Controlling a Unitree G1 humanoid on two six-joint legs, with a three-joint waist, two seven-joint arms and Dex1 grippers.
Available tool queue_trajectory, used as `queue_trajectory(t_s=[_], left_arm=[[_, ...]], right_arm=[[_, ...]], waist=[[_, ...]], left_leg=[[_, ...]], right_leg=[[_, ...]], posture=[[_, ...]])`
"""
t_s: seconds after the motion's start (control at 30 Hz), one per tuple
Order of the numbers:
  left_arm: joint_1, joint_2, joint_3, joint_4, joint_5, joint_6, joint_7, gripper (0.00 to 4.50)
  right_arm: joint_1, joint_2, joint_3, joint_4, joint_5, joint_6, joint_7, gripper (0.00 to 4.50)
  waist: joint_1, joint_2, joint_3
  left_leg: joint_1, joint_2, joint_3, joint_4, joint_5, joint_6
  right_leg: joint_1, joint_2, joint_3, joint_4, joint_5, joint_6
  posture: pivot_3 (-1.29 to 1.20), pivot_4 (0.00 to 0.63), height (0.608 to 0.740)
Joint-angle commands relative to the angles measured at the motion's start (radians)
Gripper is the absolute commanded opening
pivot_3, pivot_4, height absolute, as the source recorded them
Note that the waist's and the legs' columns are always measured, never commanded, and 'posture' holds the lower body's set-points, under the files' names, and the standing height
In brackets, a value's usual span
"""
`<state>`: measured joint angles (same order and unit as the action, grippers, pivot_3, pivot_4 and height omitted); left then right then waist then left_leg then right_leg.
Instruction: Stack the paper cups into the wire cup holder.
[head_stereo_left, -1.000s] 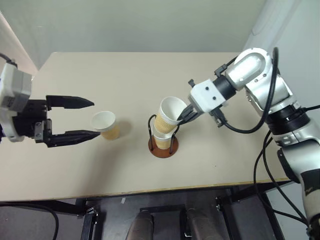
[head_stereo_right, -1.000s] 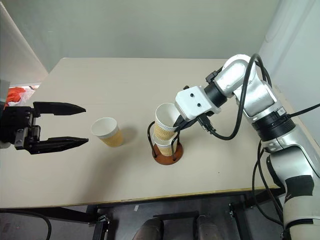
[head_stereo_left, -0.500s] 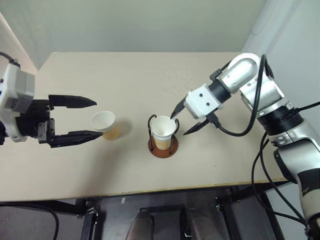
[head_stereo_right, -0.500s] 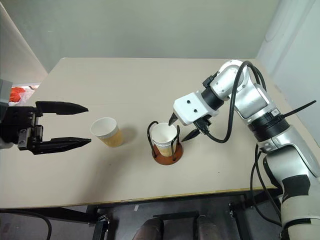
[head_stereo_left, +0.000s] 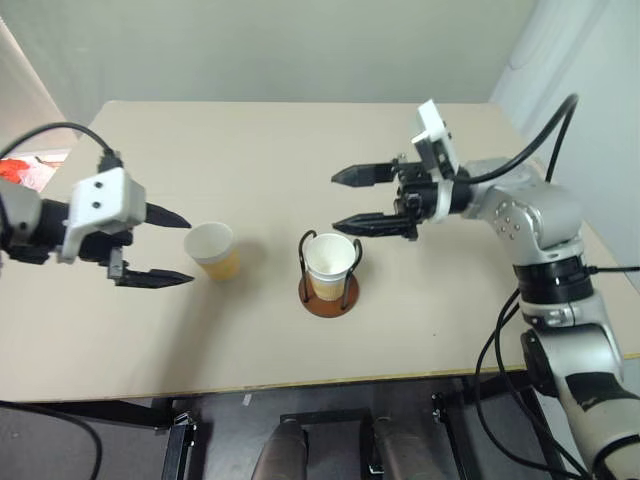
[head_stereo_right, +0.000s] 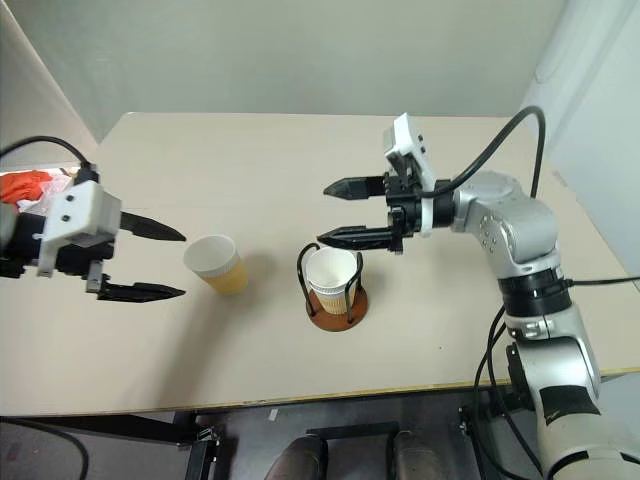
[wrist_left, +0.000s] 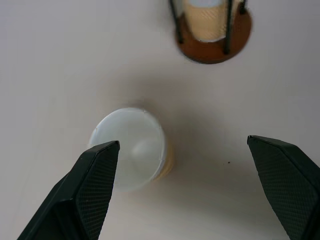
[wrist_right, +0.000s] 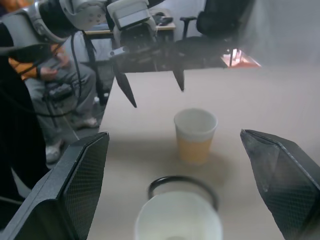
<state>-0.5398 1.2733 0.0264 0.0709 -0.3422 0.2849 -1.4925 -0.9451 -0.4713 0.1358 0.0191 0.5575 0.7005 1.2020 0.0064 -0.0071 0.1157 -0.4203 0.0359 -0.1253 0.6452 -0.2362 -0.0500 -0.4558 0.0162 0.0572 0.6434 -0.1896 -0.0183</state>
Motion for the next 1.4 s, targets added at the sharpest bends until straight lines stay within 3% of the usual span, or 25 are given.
queue_trajectory(t_s=[0.03,0.23,0.37,0.43,0.8,0.83,1.17,1.4], left_arm=[[-0.093,-0.059,-0.09,0.082,0.095,-0.078,-0.026,4.5],[-0.183,-0.142,-0.206,0.255,0.271,-0.219,0.008,4.5],[-0.215,-0.18,-0.225,0.31,0.294,-0.271,-0.022,4.32],[-0.233,-0.201,-0.23,0.321,0.291,-0.279,-0.039,3.91],[-0.278,-0.233,-0.219,0.325,0.265,-0.259,-0.115,0.21],[-0.279,-0.234,-0.217,0.325,0.262,-0.255,-0.117,0.05],[-0.352,-0.239,-0.224,0.381,0.26,-0.264,-0.122,0.05],[-0.539,-0.212,-0.284,0.257,-0.018,-0.148,-0.122,0.05]], right_arm=[[0.004,0.004,-0.062,-0.107,0.048,0.049,-0.08,4.46],[0.034,-0.018,-0.091,-0.191,0.076,0.094,-0.149,4.46],[0.055,-0.035,-0.107,-0.247,0.098,0.123,-0.187,4.49],[0.064,-0.047,-0.116,-0.272,0.111,0.135,-0.2,4.5],[0.085,-0.081,-0.127,-0.314,0.129,0.142,-0.248,4.5],[0.085,-0.082,-0.127,-0.315,0.129,0.141,-0.253,4.5],[0.108,-0.15,-0.168,-0.317,0.14,0.143,-0.254,4.5],[0.348,-0.413,-0.381,-0.322,0.2,0.096,-0.059,4.5]], waist=[[0.0,0.0,0.0],[-0.004,0.0,0.0],[-0.004,0.0,0.0],[-0.003,-0.001,0.0],[-0.002,-0.001,0.0],[-0.002,-0.001,0.0],[0.004,-0.001,0.0],[0.027,-0.002,-0.001]], left_leg=[[0.0,0.0,0.0,0.0,0.0,0.0],[0.0,0.0,-0.001,0.001,0.001,0.001],[0.0,0.0,-0.001,0.001,0.001,0.002],[0.0,0.0,-0.001,0.001,0.001,0.002],[0.0,0.0,-0.001,0.002,0.002,0.003],[0.0,0.0,-0.001,0.002,0.002,0.004],[0.0,0.0,-0.001,0.002,0.003,0.005],[-0.007,0.0,-0.001,0.003,0.004,0.006]], right_leg=[[0.0,0.0,0.0,0.0,0.0,0.0],[0.0,0.0,0.0,0.001,0.002,0.003],[0.0,0.0,0.0,0.0,0.003,0.005],[0.001,0.0,0.0,-0.001,0.006,0.011],[0.001,0.0,0.0,-0.001,0.008,0.015],[0.001,0.0,0.0,-0.001,0.008,0.015],[0.002,0.0,0.0,-0.001,0.008,0.016],[0.002,-0.001,0.0,-0.01,0.01,0.02]], posture=[[0.0,0.15,0.74],[0.0,0.15,0.74],[0.0,0.15,0.74],[0.0,0.15,0.74],[0.0,0.15,0.74],[0.0,0.15,0.74],[0.0,0.15,0.74],[0.0,0.15,0.74]])
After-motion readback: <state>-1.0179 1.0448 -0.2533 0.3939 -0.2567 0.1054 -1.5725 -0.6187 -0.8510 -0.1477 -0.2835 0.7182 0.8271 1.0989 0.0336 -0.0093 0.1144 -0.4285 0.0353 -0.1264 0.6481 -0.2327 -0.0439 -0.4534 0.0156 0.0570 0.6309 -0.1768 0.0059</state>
